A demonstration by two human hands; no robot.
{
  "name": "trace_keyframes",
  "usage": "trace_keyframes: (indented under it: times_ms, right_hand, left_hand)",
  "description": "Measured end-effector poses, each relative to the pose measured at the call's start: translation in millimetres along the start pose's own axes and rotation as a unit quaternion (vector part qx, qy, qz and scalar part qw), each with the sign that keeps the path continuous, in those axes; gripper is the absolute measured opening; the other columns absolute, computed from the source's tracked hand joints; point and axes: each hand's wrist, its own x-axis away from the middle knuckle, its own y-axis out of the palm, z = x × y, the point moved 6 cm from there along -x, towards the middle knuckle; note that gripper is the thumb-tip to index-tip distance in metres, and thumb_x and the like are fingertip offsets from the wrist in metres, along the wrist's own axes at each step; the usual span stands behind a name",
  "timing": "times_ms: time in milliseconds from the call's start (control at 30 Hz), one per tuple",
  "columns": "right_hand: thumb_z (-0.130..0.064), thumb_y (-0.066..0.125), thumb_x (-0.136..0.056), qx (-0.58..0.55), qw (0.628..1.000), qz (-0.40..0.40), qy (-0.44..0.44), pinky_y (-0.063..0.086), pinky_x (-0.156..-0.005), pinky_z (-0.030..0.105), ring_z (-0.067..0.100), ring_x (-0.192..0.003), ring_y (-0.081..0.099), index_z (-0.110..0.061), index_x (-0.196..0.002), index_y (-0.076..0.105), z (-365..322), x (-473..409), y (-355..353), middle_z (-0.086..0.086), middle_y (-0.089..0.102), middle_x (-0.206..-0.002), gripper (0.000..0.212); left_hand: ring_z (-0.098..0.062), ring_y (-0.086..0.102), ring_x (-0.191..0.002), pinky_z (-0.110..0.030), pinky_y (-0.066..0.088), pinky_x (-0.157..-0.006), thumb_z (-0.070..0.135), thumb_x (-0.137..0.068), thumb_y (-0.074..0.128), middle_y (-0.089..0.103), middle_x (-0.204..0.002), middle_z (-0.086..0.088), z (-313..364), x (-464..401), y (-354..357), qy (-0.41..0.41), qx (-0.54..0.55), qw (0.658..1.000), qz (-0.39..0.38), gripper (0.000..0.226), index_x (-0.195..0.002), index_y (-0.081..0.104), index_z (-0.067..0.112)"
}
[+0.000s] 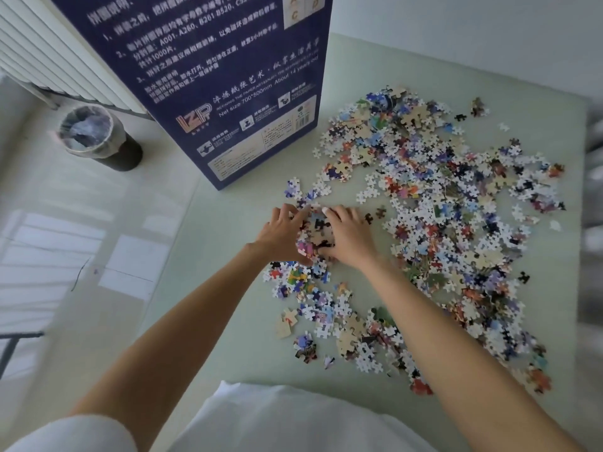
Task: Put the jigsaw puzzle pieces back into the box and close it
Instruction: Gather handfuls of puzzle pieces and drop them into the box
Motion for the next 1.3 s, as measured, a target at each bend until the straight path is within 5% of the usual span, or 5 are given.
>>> trace_keyframes:
  times_ms: [200,467,700,900,1300]
  right_hand:
    - [-0.037,0.071,-0.078,-0.094,0.994,0.036,0.047,0.043,-0.093,0.035,0.026,-0.122,0.038,-0.013,-0.134,0.038,7.0,30.9,17.3,0.009,0.039,-0.135,0.069]
    - [-0.04,0.076,-0.07,-0.06,0.998,0.002,0.019,0.046,-0.089,0.036,0.028,-0.12,0.038,-0.016,-0.14,0.028,-17.3,27.5,11.4,0.01,0.037,-0.135,0.088]
    - [-0.037,0.07,-0.079,-0.052,0.995,0.073,0.032,0.05,-0.075,0.028,0.019,-0.101,0.054,-0.018,-0.122,0.053,-8.7,27.6,6.6,0.001,0.056,-0.114,0.05]
    - [-0.033,0.068,-0.082,-0.072,0.992,0.106,0.021,0.049,-0.067,0.024,0.016,-0.089,0.061,-0.021,-0.12,0.061,-4.4,30.3,-1.6,-0.001,0.064,-0.107,0.04]
    - [-0.033,0.069,-0.081,-0.102,0.987,0.118,0.048,0.055,-0.072,0.033,0.021,-0.087,0.066,-0.013,-0.112,0.064,8.0,31.0,-7.3,0.004,0.07,-0.103,0.037]
  left_hand:
    - [-0.024,0.032,-0.124,-0.034,0.036,-0.102,0.038,-0.063,0.083,0.031,-0.138,-0.007,8.4,14.8,16.2,-0.007,0.056,0.998,0.027,0.105,-0.146,0.019,0.028]
    - [-0.027,0.047,-0.116,-0.038,0.043,-0.099,0.029,-0.07,0.08,0.046,-0.127,-0.008,5.3,16.8,9.0,-0.022,0.099,0.993,0.059,0.072,-0.132,0.044,0.027]
    - [-0.022,0.058,-0.098,-0.028,0.043,-0.086,0.027,-0.08,0.072,0.06,-0.114,-0.007,2.2,15.7,-3.5,0.007,0.099,0.992,0.077,0.044,-0.121,0.057,0.021]
    - [-0.019,0.064,-0.09,-0.022,0.046,-0.081,0.017,-0.083,0.069,0.068,-0.106,-0.006,-0.1,16.1,-17.1,0.012,0.114,0.984,0.139,0.025,-0.108,0.068,0.015]
    - [-0.019,0.064,-0.084,-0.029,0.052,-0.082,0.026,-0.082,0.071,0.064,-0.111,-0.006,5.7,8.9,-16.5,0.035,0.1,0.984,0.142,0.035,-0.114,0.064,0.014]
